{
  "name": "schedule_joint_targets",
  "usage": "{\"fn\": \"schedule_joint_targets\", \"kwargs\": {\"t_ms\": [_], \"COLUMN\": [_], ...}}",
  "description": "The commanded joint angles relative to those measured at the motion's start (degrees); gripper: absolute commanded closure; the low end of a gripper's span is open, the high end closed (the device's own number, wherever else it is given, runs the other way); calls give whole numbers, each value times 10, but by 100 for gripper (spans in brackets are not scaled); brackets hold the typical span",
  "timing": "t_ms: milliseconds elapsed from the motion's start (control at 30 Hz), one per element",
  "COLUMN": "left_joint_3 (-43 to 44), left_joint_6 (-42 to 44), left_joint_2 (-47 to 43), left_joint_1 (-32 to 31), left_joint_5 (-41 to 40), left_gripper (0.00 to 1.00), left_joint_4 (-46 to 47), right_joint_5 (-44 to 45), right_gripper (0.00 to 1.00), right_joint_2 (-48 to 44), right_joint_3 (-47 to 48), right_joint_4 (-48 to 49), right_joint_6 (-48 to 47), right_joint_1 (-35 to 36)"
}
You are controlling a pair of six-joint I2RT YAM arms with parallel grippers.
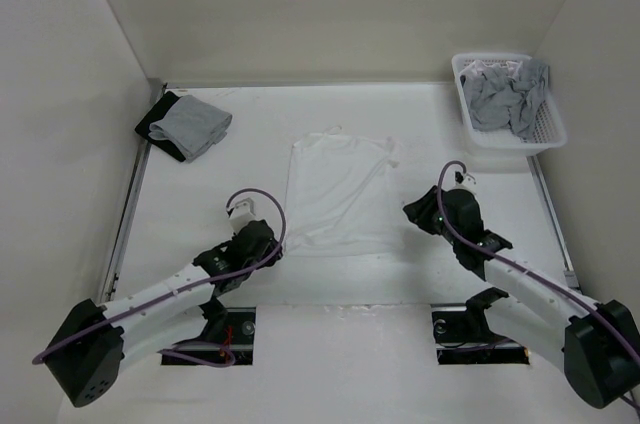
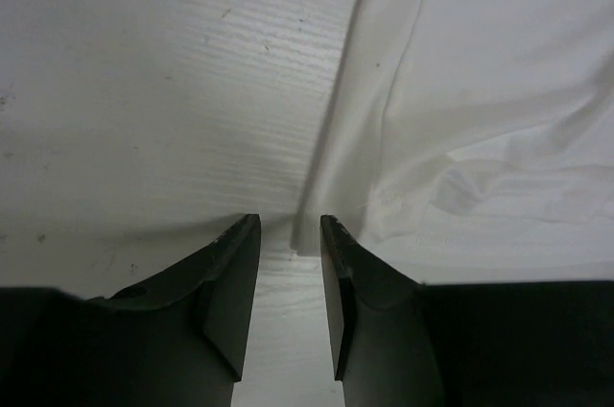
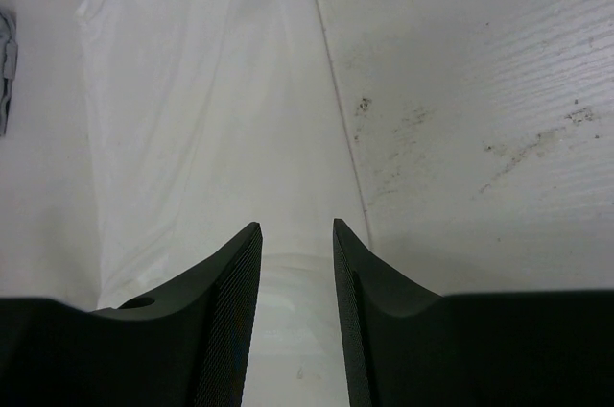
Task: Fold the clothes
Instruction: Flatten the tank top out
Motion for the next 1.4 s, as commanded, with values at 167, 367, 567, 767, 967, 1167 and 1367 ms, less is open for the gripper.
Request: {"fn": "schedule_joint_targets", "kwargs": {"t_ms": [167, 367, 567, 767, 967, 1167, 1367], "left_joint_3": [32, 56, 66, 75, 59, -6, -24], "left_joint_6": [-10, 3, 11, 5, -13, -47, -25], "left_joint_2": [45, 104, 123, 43, -67, -112, -103], "left_joint_1": [-5, -15, -15, -3, 15, 55, 87], "left_joint_5": [27, 33, 28, 16, -4, 41, 89], "left_gripper": [70, 81, 94, 98, 98, 99, 98], "left_joint_4": [-4, 2, -7, -10, -24, 5, 48], "right_joint_5": [15, 16, 18, 18, 55, 84, 90], "right_gripper": [60, 59, 55, 55, 71, 66, 62], "right_joint_2": [-21, -33, -45, -17, 8, 30, 30], "right_joint_3": [-9, -11, -19, -33, -25, -15, -15], "right_joint_4": [-5, -6, -6, -36, -81, -113, -122], "right_joint_6": [18, 21, 26, 52, 92, 147, 185], "right_joint_1": [19, 24, 25, 35, 91, 160, 183]}}
